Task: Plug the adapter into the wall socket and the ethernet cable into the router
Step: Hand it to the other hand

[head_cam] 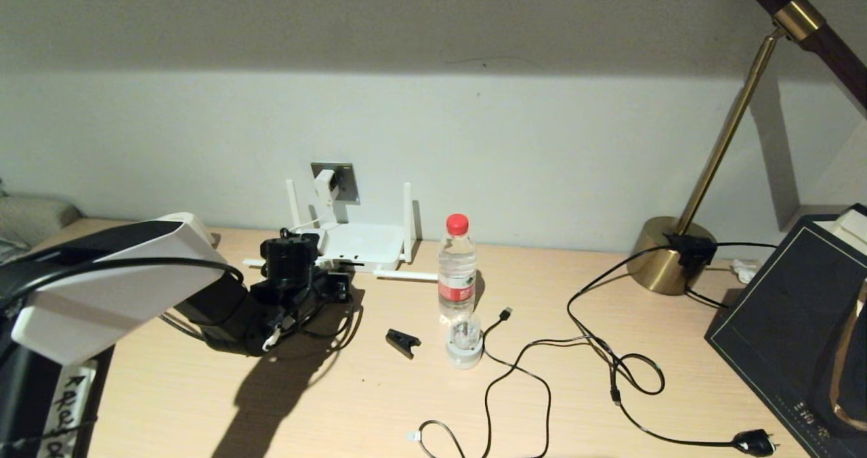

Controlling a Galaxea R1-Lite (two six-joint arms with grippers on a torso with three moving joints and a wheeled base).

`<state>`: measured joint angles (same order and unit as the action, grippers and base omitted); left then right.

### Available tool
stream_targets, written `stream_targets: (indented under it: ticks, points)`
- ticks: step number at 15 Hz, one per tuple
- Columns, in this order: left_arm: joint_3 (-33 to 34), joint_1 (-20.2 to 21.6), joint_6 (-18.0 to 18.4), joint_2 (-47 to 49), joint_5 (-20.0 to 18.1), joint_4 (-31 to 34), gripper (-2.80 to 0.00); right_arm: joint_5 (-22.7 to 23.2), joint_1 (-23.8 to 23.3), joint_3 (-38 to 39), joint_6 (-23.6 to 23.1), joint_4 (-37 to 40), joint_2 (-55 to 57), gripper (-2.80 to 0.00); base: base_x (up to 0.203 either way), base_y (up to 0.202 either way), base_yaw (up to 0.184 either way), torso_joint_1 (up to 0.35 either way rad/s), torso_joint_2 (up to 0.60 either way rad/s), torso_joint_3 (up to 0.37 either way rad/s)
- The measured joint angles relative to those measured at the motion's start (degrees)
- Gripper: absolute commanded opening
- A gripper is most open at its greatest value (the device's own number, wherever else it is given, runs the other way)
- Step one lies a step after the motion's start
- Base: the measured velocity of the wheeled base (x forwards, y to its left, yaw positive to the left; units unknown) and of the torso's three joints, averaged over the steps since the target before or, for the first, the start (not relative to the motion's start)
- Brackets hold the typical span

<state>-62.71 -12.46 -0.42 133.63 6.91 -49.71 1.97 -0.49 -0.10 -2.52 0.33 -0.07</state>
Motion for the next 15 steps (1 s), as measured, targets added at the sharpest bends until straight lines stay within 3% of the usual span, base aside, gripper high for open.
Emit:
stream_targets:
  ticks: [15]
  points:
    - [-0.3,0.0,0.0,0.1,0.0,-0.2,-2.80,0.0,0.0,0.0,0.0,0.0,0.0,-2.80,0.000,0.000,0.000,0.000,0.00,0.000]
